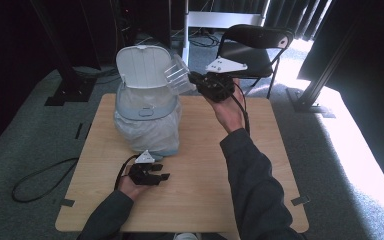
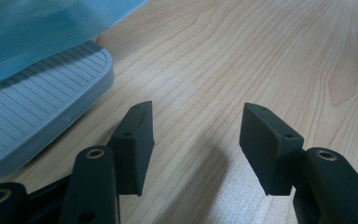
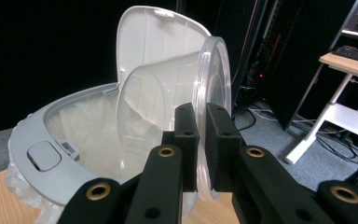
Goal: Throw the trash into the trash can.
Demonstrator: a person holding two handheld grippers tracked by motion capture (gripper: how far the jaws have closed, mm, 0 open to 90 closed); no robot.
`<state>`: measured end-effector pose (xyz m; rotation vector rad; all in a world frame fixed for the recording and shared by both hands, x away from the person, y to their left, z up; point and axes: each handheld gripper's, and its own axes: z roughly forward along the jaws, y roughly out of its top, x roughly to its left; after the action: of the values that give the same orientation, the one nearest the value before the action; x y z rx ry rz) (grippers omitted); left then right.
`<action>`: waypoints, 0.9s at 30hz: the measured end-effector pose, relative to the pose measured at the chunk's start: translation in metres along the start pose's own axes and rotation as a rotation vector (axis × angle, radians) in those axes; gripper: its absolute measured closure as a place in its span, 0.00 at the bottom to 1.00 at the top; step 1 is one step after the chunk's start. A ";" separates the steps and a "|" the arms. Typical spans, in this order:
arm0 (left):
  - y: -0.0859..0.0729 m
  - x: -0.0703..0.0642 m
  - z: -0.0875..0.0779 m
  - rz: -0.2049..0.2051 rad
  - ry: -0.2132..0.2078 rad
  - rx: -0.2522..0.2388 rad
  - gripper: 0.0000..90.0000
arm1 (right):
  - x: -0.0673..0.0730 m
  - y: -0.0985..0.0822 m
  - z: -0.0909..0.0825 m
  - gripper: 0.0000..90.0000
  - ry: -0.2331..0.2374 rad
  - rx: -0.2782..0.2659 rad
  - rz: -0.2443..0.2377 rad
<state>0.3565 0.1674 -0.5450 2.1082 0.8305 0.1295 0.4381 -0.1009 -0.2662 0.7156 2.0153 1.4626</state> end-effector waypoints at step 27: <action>0.000 0.000 0.000 0.000 -0.002 0.001 0.50 | 0.019 0.010 0.017 0.93 0.045 -0.003 -0.026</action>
<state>0.3562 0.1676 -0.5449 2.1089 0.8290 0.1272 0.4378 -0.0735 -0.2633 0.6587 2.0479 1.4784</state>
